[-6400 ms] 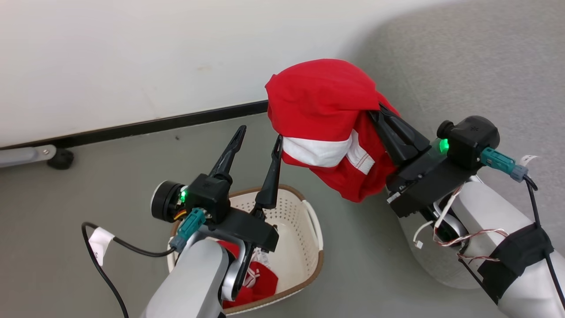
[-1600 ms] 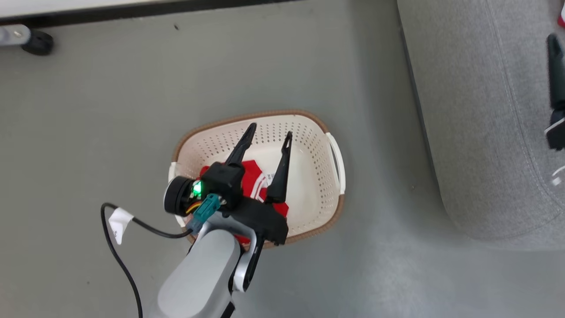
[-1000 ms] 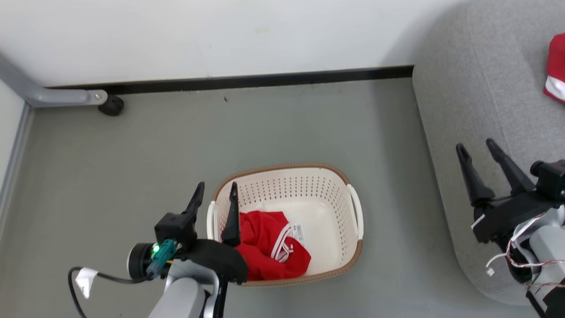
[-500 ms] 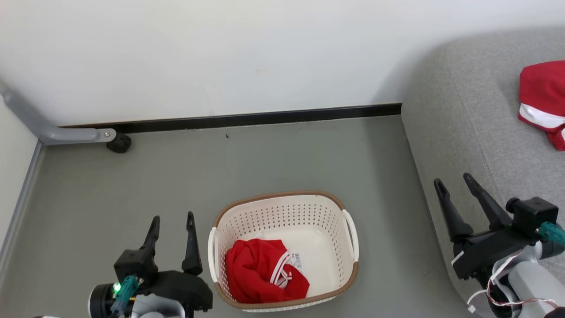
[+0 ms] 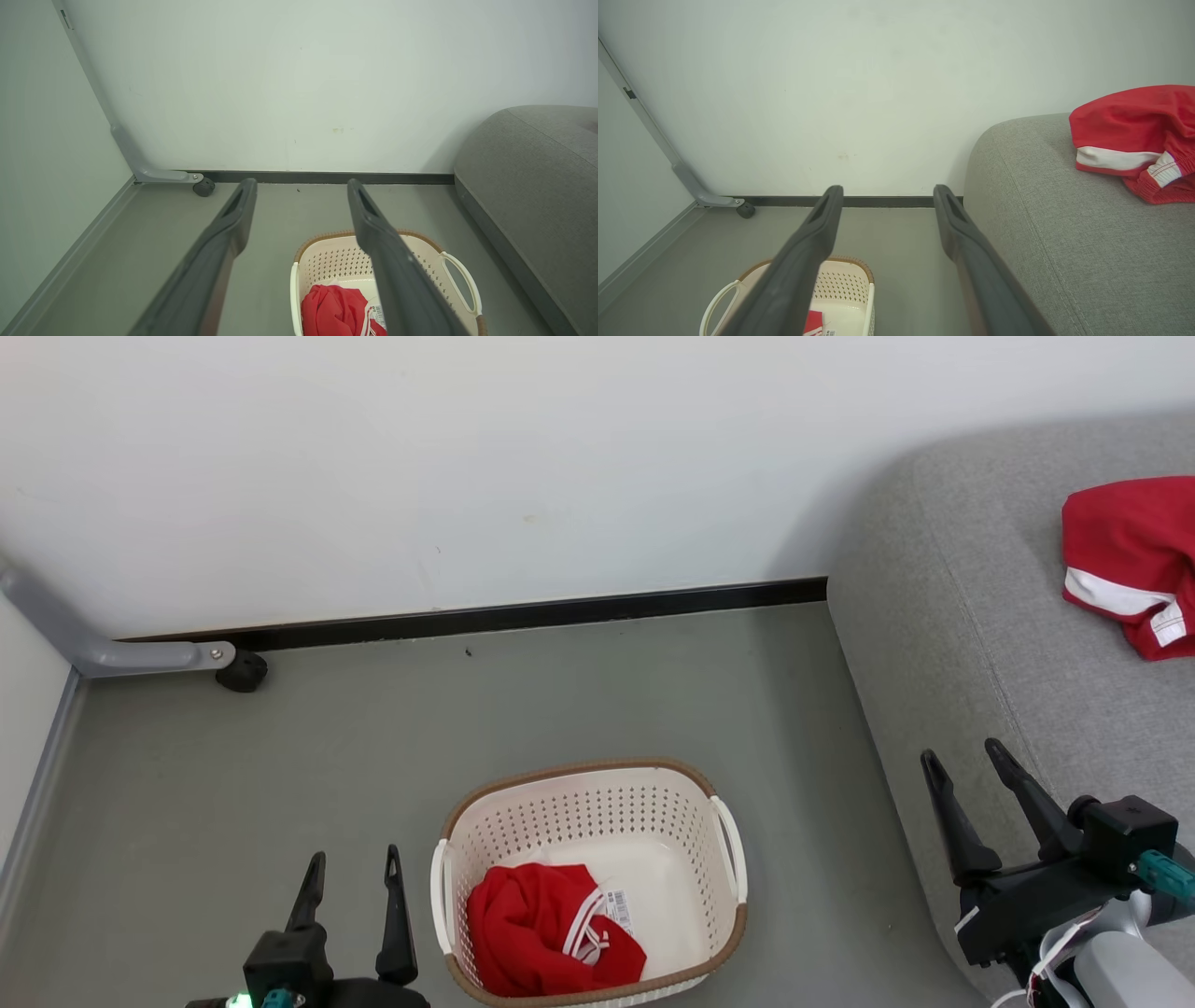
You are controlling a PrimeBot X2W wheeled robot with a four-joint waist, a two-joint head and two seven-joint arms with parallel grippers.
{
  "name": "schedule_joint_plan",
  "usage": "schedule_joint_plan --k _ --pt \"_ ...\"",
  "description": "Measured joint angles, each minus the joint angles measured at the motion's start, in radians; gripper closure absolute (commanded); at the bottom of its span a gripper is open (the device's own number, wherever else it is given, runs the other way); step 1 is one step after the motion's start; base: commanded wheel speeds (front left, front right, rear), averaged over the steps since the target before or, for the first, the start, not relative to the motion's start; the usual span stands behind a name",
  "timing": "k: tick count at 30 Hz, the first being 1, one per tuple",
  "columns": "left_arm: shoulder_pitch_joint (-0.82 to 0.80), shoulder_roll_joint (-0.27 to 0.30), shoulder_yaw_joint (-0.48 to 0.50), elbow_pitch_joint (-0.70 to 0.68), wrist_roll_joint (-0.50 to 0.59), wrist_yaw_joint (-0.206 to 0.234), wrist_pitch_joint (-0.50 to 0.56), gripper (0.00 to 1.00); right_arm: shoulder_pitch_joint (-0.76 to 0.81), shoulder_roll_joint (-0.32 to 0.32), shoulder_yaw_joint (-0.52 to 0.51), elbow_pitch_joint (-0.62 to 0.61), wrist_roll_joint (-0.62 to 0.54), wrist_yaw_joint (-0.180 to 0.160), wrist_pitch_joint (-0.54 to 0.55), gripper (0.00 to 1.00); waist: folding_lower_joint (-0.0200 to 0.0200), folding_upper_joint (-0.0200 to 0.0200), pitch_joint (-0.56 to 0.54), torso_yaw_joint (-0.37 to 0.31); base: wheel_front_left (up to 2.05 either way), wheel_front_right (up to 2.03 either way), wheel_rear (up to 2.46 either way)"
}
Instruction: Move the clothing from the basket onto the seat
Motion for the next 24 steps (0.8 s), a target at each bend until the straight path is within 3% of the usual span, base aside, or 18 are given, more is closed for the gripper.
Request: schedule_joint_plan --k 11,24 --pt "0.056 -0.008 0.01 -0.051 0.054 0.0 0.0 0.0 0.033 0.007 -0.037 -0.051 -0.03 -0.021 0.0 0.0 0.0 0.0001 -0.004 -0.002 0.0 0.0 0.0" --pt "0.056 -0.018 -0.016 -0.087 0.086 0.0 0.0 0.0 0.036 0.007 -0.075 -0.098 -0.053 -0.017 0.0 0.0 0.0001 0.0001 0.045 -0.002 0.0 0.0 0.0"
